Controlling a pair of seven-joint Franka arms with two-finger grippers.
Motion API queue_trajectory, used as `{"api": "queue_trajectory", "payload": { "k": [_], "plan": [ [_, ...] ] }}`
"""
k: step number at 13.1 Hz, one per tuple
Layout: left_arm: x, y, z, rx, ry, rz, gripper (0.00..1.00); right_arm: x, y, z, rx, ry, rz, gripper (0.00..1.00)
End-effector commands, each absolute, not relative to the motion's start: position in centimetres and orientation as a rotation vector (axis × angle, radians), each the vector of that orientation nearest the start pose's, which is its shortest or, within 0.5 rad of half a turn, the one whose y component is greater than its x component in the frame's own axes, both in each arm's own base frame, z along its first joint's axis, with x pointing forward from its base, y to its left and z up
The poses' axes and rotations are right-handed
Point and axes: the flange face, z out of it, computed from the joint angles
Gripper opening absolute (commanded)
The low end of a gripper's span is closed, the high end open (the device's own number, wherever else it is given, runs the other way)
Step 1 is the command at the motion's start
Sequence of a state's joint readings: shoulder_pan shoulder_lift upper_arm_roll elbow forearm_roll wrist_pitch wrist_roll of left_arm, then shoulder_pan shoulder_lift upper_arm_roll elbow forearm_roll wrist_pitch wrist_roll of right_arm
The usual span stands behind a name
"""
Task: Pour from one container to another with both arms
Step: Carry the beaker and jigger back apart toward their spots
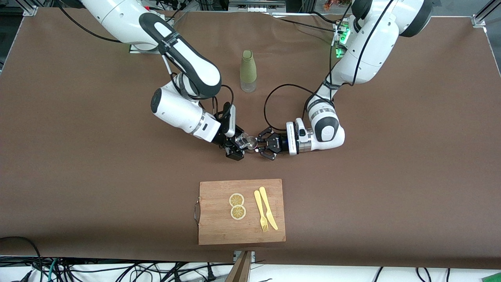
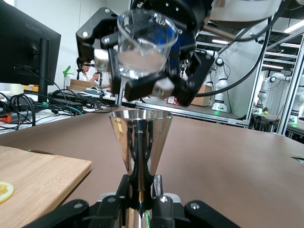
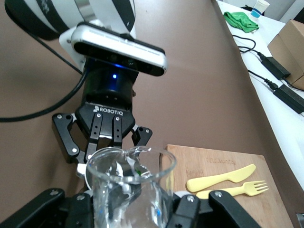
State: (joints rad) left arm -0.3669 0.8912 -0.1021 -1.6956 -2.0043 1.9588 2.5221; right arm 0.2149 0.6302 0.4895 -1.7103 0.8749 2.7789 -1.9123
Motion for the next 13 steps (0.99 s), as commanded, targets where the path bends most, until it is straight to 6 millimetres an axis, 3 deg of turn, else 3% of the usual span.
{"api": "queue_trajectory", "payload": {
  "k": [1, 3, 5, 9, 11, 13],
  "plan": [
    [56.9, -35.0, 10.7, 1.416, -1.058, 1.218, 0.0, 59.1, 37.2, 31.8, 2.316, 2.416, 1.334, 0.05],
    [57.1, -34.2, 11.1, 1.415, -1.073, 1.225, 0.0, 59.9, 35.6, 32.0, 2.419, 2.39, 1.37, 0.05],
    [57.2, -31.9, 11.1, 1.417, -1.106, 1.218, 0.0, 61.8, 32.0, 32.7, 2.467, 2.433, 1.394, 0.05],
    [56.9, -25.1, 12.4, 1.394, -1.233, 1.147, 0.0, 63.7, 24.8, 32.1, 2.536, 2.568, 1.429, 0.05],
    [56.7, -20.4, 12.8, 1.349, -1.282, 1.109, 0.0, 64.3, 20.7, 31.5, 2.553, 2.621, 1.469, 0.05],
    [56.9, -13.8, 13.4, 1.279, -1.379, 1.103, 0.0, 64.4, 16.3, 28.8, 2.532, 2.699, 1.557, 0.05]
  ]
}}
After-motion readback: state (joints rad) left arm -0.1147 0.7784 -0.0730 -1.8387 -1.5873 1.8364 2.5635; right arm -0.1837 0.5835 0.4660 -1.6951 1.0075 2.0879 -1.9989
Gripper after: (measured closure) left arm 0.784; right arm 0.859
